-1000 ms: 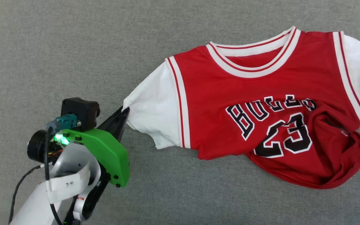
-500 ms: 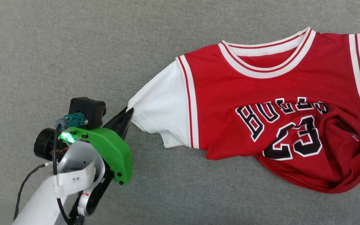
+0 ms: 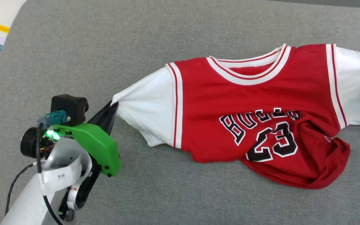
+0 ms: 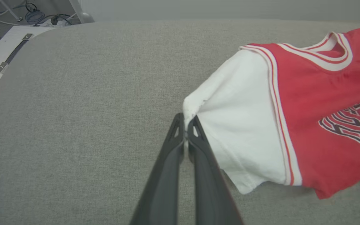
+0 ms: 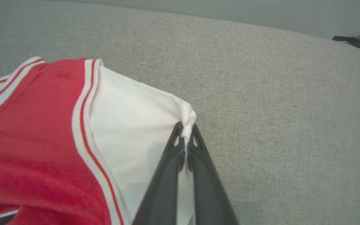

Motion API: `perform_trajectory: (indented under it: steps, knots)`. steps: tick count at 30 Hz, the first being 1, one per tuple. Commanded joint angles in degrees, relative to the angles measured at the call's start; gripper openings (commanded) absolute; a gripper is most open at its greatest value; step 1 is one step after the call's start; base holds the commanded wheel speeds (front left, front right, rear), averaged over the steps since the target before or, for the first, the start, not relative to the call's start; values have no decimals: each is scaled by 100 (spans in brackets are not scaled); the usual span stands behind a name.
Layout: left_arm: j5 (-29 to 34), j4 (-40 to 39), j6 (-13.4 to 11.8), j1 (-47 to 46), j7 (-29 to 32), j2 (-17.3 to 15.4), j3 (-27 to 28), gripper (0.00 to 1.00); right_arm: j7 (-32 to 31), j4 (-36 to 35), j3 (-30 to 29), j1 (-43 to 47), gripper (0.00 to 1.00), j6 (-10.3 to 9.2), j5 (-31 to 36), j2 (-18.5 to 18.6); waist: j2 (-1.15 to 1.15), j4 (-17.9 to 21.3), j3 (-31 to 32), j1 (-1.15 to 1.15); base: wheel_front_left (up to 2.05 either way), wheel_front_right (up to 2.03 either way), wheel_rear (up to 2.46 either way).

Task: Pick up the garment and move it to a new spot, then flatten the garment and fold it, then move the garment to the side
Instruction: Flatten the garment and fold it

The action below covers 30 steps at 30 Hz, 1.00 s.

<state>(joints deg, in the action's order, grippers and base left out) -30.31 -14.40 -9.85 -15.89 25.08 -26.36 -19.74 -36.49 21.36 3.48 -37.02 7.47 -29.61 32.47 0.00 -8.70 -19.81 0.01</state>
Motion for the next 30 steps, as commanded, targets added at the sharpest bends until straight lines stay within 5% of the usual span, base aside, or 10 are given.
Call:
perform_trajectory:
  steps: [1,12,30]
  knots:
    - [-3,-33,-42,5,-106,-40,97,0,121,-117,1,96,0,2,-87,75,0,292,444,-1,0,0,0]
    - [169,-365,-223,-71,-455,-271,515,0,470,-1153,-278,484,0,2,-388,307,0,639,1173,-1,0,0,0]
    - [389,-1206,-343,-772,-978,-731,1384,0,732,-2660,-1053,480,0,2,-360,388,0,893,1408,-1,0,0,0]
